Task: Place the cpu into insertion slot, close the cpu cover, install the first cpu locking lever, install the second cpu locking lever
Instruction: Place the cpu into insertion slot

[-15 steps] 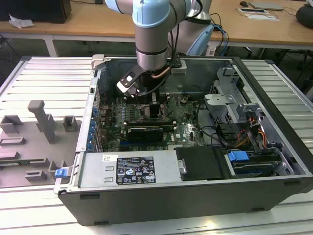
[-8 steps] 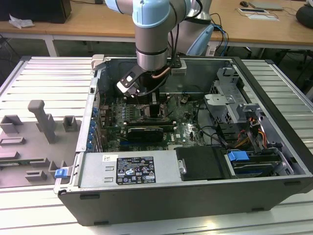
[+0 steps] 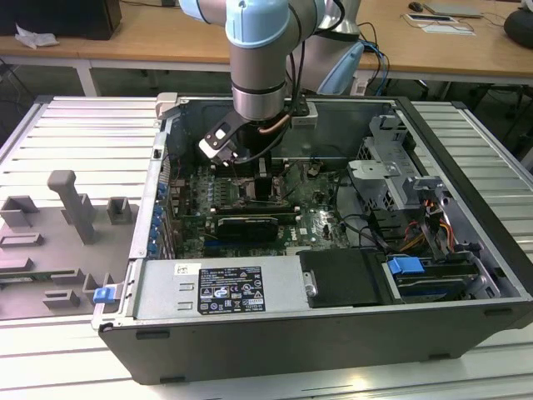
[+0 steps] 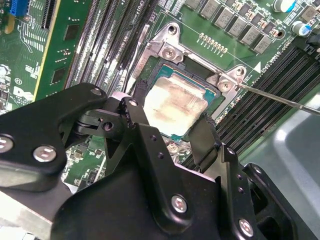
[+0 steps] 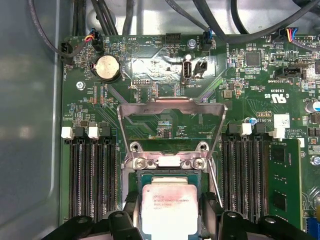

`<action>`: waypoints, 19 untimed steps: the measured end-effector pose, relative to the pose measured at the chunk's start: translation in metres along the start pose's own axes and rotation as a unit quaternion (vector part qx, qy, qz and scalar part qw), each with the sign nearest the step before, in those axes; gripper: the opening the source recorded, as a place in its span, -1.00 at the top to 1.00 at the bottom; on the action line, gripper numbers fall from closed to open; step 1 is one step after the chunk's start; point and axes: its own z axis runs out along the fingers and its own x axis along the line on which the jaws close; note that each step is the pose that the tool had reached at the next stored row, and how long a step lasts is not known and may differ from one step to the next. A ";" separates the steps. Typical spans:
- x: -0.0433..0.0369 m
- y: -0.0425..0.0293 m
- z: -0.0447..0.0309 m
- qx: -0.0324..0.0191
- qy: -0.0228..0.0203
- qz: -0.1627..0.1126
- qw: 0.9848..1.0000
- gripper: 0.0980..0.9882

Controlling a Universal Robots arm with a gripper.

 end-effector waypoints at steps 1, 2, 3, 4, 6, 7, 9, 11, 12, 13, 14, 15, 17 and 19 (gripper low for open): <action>0.0000 0.0000 -0.0002 0.000 0.000 0.000 1.000 -0.15; 0.0000 0.0000 -0.0007 0.000 0.000 0.000 1.000 -0.15; 0.0000 0.0001 -0.0019 0.000 0.000 0.000 1.000 -0.15; 0.0000 0.0002 -0.0027 0.000 0.000 0.000 1.000 -0.15; 0.0001 0.0004 -0.0052 0.000 0.000 0.000 1.000 -0.15; 0.0001 0.0005 -0.0072 0.000 0.000 0.000 1.000 -0.15; 0.0002 0.0009 -0.0095 0.001 0.000 0.000 1.000 0.03; 0.0001 0.0012 -0.0102 0.002 0.000 0.000 1.000 0.30; 0.0001 0.0013 -0.0105 0.002 0.000 0.000 1.000 0.44; 0.0001 0.0014 -0.0112 0.003 0.000 0.000 1.000 0.44; 0.0001 0.0015 -0.0119 0.003 0.000 0.000 1.000 0.84; 0.0001 0.0016 -0.0125 0.004 0.000 0.000 1.000 0.84; 0.0001 0.0017 -0.0138 0.004 0.000 0.000 1.000 0.98; 0.0001 0.0018 -0.0152 0.004 0.000 0.000 1.000 0.98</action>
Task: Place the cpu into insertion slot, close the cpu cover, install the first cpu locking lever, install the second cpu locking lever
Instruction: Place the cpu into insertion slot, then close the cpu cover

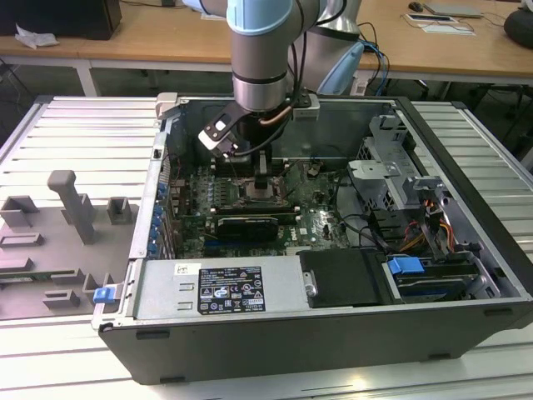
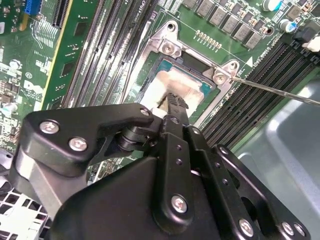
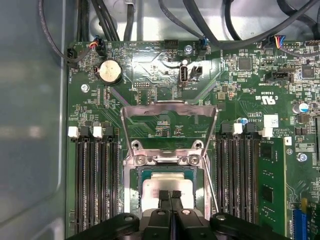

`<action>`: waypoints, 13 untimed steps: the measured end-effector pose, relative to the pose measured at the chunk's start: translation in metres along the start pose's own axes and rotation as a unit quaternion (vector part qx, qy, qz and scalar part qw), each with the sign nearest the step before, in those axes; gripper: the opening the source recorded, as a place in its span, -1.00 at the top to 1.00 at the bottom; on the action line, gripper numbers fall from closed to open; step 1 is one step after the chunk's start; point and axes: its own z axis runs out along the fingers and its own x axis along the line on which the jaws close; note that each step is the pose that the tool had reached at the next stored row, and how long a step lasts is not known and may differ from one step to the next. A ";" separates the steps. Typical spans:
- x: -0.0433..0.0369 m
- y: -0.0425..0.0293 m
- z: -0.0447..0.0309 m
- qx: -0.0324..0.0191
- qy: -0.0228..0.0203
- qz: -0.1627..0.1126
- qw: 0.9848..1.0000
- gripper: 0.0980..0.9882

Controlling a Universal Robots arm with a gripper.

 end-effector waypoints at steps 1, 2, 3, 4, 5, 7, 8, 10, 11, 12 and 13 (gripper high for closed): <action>0.0000 0.0001 -0.0011 0.000 0.000 0.000 1.000 0.98; 0.0000 0.0001 -0.0016 0.000 0.000 0.000 1.000 0.98; 0.0000 0.0002 -0.0020 0.000 0.000 0.000 1.000 0.98; 0.0000 0.0002 -0.0026 0.000 0.000 0.000 1.000 0.98; 0.0000 0.0002 -0.0030 0.000 0.000 0.000 1.000 0.98; 0.0001 0.0004 -0.0058 0.000 0.000 0.000 1.000 0.98; 0.0001 0.0007 -0.0101 0.000 0.000 0.000 1.000 0.98; 0.0001 0.0010 -0.0133 0.000 0.000 0.000 1.000 0.98; 0.0001 0.0011 -0.0147 0.000 0.000 0.000 1.000 0.98; 0.0001 0.0011 -0.0155 0.000 0.000 0.000 1.000 0.98; 0.0002 0.0011 -0.0161 0.000 0.000 0.000 1.000 0.98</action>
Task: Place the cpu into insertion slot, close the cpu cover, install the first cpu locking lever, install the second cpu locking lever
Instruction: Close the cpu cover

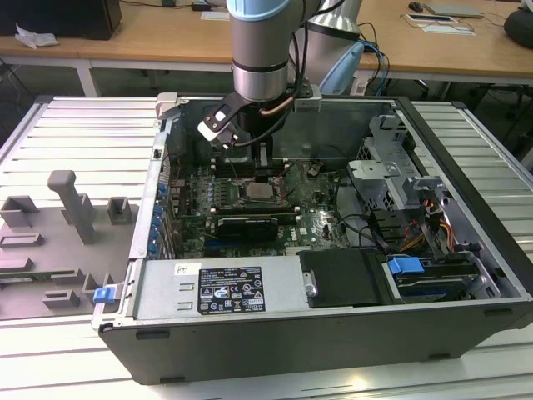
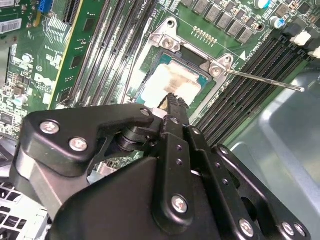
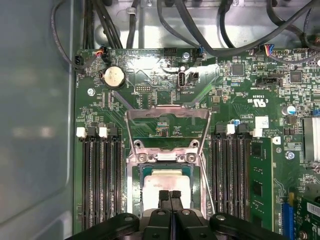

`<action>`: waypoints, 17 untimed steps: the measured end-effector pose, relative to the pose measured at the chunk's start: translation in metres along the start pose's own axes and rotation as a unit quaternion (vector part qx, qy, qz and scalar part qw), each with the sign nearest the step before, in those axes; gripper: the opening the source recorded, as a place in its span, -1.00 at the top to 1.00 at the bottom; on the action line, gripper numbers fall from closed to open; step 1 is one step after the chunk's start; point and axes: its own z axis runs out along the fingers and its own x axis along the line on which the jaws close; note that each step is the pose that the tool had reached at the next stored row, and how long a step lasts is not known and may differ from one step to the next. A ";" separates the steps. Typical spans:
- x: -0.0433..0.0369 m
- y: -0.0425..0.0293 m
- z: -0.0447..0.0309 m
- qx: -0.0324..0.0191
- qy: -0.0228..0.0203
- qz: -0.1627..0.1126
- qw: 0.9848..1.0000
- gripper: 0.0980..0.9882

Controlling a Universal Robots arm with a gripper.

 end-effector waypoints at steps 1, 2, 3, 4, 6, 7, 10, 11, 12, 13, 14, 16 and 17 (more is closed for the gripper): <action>0.0000 0.0001 -0.0016 0.000 0.000 0.000 1.000 0.98; 0.0000 0.0002 -0.0025 0.000 0.000 0.000 1.000 0.98; 0.0000 0.0002 -0.0030 0.000 0.000 0.000 1.000 0.98; 0.0000 0.0003 -0.0041 0.000 0.000 0.000 1.000 0.98; 0.0001 0.0004 -0.0060 0.000 0.000 0.000 1.000 0.98; 0.0001 0.0005 -0.0075 0.000 0.000 0.000 1.000 0.98; 0.0001 0.0014 -0.0102 0.000 0.000 0.000 1.000 0.98; 0.0002 0.0019 -0.0105 0.000 0.000 0.000 1.000 0.98; 0.0001 0.0024 -0.0118 0.000 0.000 0.000 1.000 0.98; 0.0002 0.0027 -0.0139 0.000 0.000 0.000 1.000 0.98; 0.0003 0.0036 -0.0215 0.000 0.000 0.000 1.000 0.98; 0.0003 0.0072 -0.0219 0.000 0.000 0.000 1.000 0.98; 0.0003 0.0084 -0.0218 0.000 0.000 0.000 1.000 0.98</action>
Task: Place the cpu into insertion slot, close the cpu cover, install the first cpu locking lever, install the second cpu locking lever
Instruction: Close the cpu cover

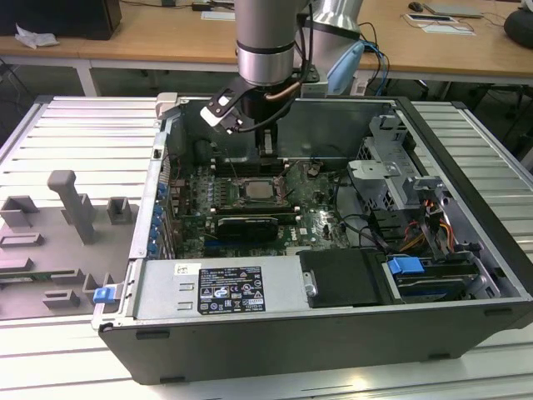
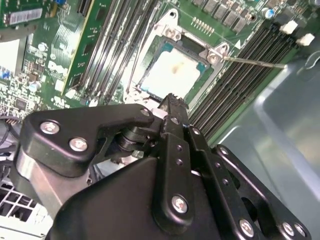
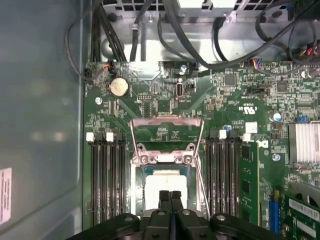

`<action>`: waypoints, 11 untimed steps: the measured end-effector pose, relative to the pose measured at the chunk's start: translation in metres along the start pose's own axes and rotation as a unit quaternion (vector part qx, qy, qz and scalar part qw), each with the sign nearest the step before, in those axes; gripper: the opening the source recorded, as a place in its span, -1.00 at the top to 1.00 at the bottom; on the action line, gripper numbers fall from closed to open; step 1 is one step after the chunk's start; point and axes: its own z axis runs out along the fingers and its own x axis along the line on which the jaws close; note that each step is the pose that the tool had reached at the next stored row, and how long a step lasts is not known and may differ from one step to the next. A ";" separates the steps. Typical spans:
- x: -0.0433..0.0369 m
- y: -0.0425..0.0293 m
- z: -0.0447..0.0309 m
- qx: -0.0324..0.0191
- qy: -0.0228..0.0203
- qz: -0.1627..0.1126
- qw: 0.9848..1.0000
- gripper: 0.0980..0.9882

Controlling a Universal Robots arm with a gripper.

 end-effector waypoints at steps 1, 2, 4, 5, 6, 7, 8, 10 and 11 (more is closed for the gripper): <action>0.0000 0.0017 0.0001 0.000 0.000 0.000 1.000 0.98; 0.0000 0.0031 0.0002 0.000 0.000 0.000 1.000 0.98; 0.0001 0.0063 0.0004 0.001 0.000 0.000 1.000 0.98; 0.0001 0.0071 0.0005 0.001 0.000 0.000 1.000 0.98; 0.0001 0.0075 0.0005 0.001 0.000 0.000 1.000 0.98; 0.0001 0.0079 0.0005 0.001 0.000 0.000 1.000 0.98; 0.0001 0.0082 0.0006 0.001 0.000 0.000 1.000 0.98; 0.0002 0.0084 -0.0006 0.001 0.000 0.000 1.000 0.98; 0.0002 0.0085 -0.0020 0.001 0.000 0.000 1.000 0.98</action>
